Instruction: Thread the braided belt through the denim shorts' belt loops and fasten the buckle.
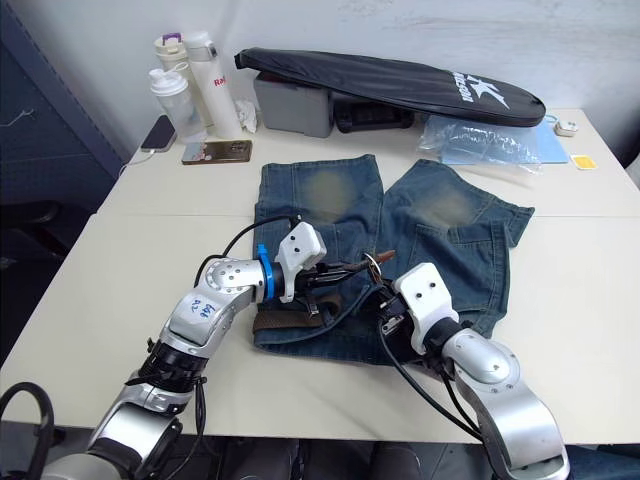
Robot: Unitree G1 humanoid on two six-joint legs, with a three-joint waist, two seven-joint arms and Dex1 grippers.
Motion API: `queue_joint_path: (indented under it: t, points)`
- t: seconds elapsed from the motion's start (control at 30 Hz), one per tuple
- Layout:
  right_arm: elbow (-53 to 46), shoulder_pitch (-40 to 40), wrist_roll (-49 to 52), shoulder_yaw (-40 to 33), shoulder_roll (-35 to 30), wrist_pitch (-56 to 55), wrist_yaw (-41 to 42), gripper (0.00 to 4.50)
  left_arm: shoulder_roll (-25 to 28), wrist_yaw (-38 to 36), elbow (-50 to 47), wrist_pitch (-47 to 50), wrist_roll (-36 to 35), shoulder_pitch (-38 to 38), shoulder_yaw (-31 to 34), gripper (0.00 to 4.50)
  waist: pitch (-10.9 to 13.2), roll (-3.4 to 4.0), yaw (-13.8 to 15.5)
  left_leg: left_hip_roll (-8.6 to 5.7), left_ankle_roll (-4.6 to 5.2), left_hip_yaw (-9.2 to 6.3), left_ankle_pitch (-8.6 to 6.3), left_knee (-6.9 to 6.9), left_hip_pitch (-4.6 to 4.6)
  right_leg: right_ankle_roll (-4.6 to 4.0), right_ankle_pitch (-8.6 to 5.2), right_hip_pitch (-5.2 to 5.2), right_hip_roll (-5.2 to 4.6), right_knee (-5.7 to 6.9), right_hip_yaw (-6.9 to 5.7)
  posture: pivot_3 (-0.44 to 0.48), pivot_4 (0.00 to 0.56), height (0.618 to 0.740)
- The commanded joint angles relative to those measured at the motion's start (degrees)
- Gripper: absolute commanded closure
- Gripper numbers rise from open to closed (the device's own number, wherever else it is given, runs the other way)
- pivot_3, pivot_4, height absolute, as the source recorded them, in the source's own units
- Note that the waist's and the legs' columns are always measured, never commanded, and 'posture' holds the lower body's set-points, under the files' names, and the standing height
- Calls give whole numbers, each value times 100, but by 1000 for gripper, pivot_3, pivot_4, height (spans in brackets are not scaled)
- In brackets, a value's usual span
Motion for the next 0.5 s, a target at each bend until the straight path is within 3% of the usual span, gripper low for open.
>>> queue_joint_path:
  t: [0.03,0.43,0.5]
  points:
    - [-260,-93,107,191,-187,-271,356,4490,-113,12,-220,-194,-37,-170,8,4500,0,-1,0,0,0,0,0,1,0,0,0,0,0,0,0,0,150,740]
    - [-145,-24,290,-32,-940,-695,1204,4490,-394,-21,-11,-443,95,-326,-214,4500,3,-4,11,0,1,1,-1,8,-5,0,0,1,-1,-4,-3,0,150,740]
    - [-154,3,446,-245,-1123,-662,1417,3453,-400,-32,-4,-456,108,-318,-215,4500,4,-6,14,0,1,1,-1,8,-5,0,0,1,0,-4,-4,0,150,740]
